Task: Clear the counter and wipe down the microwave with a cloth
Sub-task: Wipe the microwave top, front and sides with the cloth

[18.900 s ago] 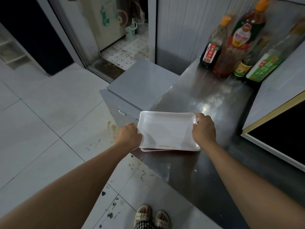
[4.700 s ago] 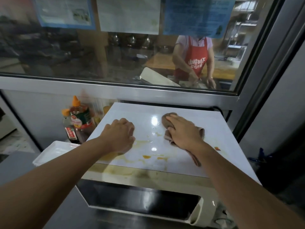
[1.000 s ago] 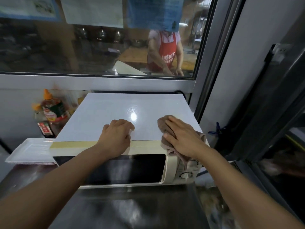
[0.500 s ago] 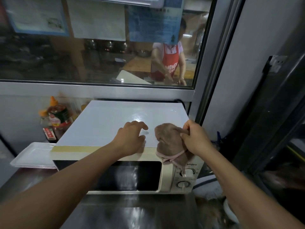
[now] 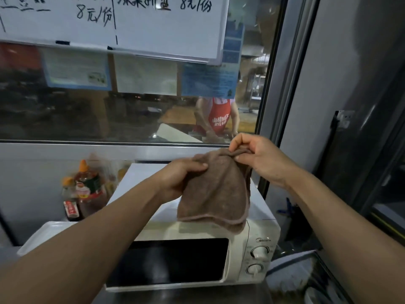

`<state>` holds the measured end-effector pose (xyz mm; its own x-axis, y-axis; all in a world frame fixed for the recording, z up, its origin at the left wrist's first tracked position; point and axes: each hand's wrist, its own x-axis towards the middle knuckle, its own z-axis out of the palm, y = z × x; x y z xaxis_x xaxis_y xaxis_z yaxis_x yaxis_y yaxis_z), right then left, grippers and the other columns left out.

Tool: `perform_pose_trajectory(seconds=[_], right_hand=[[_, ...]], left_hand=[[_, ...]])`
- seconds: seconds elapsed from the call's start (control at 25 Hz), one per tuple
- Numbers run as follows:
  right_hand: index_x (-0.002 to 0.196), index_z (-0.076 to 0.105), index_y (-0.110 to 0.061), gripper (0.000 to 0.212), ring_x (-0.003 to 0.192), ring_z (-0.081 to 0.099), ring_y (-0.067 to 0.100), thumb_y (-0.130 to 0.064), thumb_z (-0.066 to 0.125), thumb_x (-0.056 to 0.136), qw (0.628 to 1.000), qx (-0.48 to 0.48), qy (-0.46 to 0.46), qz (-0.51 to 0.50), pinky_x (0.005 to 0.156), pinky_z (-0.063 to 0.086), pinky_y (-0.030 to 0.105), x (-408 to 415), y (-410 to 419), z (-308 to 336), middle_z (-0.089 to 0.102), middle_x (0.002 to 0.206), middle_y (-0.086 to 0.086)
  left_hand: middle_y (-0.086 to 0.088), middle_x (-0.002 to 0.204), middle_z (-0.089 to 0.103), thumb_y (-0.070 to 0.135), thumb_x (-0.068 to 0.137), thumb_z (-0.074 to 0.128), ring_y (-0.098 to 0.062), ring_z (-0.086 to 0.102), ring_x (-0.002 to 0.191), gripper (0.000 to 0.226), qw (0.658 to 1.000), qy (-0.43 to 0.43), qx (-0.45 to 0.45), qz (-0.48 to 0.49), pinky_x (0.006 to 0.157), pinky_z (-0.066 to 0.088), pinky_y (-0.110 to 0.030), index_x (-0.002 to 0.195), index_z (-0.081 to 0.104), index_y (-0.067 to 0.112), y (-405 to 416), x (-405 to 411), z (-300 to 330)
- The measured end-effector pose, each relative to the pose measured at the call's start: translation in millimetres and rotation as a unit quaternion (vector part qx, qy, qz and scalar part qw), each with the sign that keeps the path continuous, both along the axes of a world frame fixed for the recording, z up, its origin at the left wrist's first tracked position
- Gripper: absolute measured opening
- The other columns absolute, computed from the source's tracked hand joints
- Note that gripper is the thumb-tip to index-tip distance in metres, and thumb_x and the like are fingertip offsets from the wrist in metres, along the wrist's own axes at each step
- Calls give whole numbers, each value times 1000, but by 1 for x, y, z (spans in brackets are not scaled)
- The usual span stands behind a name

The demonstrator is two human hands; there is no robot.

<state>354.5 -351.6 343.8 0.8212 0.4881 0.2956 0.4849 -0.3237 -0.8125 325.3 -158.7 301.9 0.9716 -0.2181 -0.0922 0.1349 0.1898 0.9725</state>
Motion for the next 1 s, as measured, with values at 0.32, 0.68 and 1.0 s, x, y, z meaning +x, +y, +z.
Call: perform_pose_trajectory(seconds=[0.32,0.68,1.0], right_hand=[[121,54,-24,51,99,61,20,-33,70,73,959,95,265,-45,99,38,39,-20,26,-38,66,101,4],[129,45,-32,55,77,66,25,7,50,91,944,207,241,-93,66,53,33,-37,41,-60,61,100,24],[98,65,-16,34,93,63,16,1,77,71,975,-86,149,-139,76,53,22,-14,-2,-70,61,103,3]], left_hand=[[-1,85,74,9,95,48,-12,69,77,23,991,-100,77,44,68,55,-24,98,69,18,32,-22,13],[-5,80,59,22,90,61,-19,54,70,10,947,-93,259,163,51,41,-27,80,59,21,60,-16,-4],[-16,108,60,-15,72,68,-22,62,85,54,984,-21,175,-9,68,57,-27,115,60,17,28,10,-15]])
